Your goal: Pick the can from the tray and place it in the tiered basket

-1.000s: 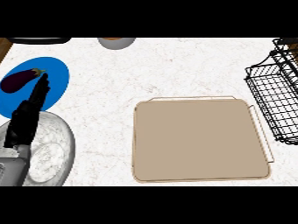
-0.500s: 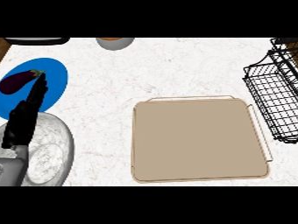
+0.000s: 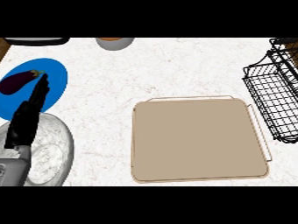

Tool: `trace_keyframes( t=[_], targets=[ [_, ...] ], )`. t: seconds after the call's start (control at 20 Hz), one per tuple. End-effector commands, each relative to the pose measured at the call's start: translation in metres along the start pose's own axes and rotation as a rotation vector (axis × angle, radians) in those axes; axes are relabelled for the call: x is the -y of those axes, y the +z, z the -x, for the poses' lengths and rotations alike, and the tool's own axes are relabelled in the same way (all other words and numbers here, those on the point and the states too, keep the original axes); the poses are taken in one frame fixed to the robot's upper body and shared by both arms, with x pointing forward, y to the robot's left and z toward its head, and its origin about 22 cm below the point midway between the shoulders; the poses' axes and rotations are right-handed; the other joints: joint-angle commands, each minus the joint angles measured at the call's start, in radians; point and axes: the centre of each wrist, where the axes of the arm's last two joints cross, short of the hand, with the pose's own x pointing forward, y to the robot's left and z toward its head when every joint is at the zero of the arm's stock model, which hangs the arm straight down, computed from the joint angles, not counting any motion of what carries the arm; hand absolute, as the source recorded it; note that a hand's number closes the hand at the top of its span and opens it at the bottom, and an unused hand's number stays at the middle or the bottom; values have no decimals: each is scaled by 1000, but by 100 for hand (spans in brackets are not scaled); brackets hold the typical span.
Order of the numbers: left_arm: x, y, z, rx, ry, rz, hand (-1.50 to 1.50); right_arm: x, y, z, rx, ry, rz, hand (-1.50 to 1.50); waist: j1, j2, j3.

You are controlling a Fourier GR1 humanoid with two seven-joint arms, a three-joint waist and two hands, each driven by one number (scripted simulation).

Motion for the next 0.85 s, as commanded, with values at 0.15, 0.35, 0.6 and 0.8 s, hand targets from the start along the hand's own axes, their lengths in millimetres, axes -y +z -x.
trace_keyframes(
  t=[0.15,0.35,0.6,0.8],
  targets=[
    [-4,0,10,-23,-5,-20,0,48,27,-7,-288,-162,39,-150,-29,-10,-2],
    [-18,6,6,-23,-6,-22,0,82,31,5,-349,-211,9,-150,-32,-23,-2],
    [-7,7,9,-33,-9,-5,0,97,49,52,-316,-230,28,-150,-27,-24,-1],
    [-11,1,2,-20,8,-20,0,126,53,83,-296,-318,58,-150,-23,-21,-1]
  ],
)
